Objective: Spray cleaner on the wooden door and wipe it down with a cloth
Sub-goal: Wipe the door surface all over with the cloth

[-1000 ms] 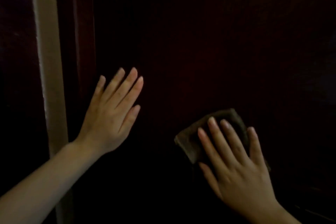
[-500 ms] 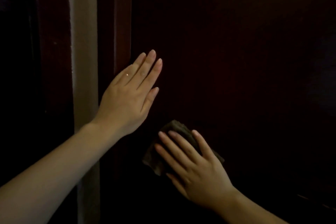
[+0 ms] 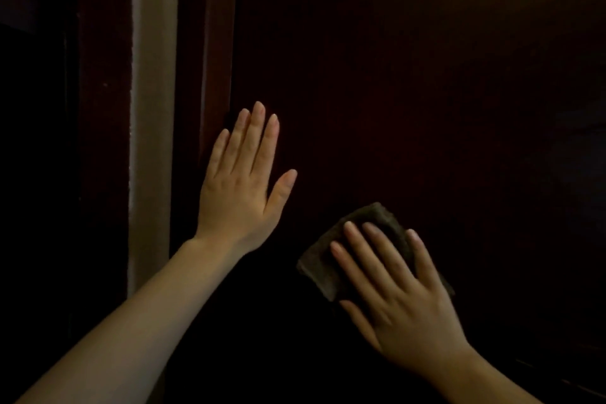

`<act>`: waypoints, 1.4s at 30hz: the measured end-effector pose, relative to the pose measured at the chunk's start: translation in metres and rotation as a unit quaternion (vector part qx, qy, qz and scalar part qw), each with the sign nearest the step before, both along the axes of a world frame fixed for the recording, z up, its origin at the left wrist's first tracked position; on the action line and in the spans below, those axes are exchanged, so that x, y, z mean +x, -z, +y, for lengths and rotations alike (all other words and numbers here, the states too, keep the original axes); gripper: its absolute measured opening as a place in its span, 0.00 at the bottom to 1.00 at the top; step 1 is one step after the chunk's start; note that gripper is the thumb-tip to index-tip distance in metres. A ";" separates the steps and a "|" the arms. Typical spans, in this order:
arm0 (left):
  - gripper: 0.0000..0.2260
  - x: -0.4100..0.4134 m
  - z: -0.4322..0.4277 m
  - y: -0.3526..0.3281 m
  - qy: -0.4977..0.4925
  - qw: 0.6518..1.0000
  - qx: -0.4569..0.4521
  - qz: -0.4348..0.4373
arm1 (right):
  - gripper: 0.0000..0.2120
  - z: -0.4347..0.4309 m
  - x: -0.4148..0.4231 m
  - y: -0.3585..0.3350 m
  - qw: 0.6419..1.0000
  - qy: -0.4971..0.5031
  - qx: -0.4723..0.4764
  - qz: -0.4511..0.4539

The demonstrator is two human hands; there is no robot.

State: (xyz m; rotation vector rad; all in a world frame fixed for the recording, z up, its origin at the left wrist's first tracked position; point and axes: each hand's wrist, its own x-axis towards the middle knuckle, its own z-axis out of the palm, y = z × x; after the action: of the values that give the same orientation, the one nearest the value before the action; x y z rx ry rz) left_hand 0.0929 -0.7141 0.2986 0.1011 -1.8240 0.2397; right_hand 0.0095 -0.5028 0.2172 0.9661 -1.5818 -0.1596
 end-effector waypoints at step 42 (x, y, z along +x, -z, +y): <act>0.25 -0.082 0.209 0.131 0.003 0.951 0.283 0.125 | 0.29 0.151 -0.047 0.064 0.977 0.056 -0.198 -0.054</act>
State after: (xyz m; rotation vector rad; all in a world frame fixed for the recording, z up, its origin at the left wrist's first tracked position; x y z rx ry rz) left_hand 0.0107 -0.5055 0.1672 0.5046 -1.5902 -0.2988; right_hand -0.0373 -0.3516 0.1531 0.5826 -1.6859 0.1303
